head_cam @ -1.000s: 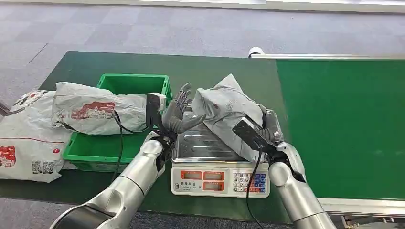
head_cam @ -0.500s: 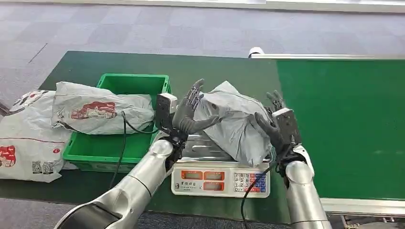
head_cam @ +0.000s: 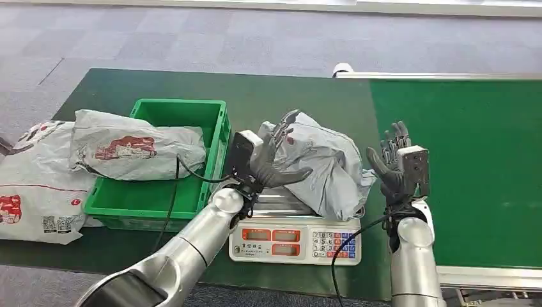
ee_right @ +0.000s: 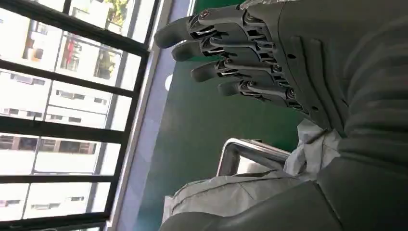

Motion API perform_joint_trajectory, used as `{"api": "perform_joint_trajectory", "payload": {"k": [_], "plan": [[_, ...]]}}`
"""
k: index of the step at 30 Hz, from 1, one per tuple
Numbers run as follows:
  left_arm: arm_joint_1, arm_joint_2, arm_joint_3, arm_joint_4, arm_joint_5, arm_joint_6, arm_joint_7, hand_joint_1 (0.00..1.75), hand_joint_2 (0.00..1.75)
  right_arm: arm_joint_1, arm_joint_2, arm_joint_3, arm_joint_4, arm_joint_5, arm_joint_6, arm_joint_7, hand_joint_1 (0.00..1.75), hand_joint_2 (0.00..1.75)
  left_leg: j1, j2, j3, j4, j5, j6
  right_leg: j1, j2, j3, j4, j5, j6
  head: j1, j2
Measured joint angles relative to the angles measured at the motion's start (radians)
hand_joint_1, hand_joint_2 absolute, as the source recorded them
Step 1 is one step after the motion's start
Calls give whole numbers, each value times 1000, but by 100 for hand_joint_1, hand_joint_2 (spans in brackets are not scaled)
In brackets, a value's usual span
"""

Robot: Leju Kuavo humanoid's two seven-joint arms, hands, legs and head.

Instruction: Moved the parcel from conveyor to table for the left to box.

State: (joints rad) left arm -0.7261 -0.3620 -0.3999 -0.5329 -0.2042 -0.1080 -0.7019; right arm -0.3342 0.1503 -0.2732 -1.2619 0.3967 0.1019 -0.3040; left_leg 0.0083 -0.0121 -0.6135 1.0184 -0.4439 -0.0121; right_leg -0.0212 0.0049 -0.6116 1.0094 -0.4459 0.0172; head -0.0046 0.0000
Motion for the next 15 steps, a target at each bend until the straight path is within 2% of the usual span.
{"api": "perform_joint_trajectory", "payload": {"k": [5,12,15], "plan": [[-8,0,-103,9,-89,15,0,0,175,-2,9,-14,-8,0,3,2,0,175,0,0,0,0,0,0,0,1,0,0,0,0,0,0],[-13,0,-156,20,-130,26,1,0,175,-4,12,-22,-10,-3,3,2,0,175,0,1,0,0,0,0,0,1,0,0,0,0,0,0],[-30,0,-217,37,-229,80,46,0,175,-10,12,-32,-10,-10,4,-3,0,175,0,0,0,0,0,0,0,0,0,0,0,0,0,0]]}}
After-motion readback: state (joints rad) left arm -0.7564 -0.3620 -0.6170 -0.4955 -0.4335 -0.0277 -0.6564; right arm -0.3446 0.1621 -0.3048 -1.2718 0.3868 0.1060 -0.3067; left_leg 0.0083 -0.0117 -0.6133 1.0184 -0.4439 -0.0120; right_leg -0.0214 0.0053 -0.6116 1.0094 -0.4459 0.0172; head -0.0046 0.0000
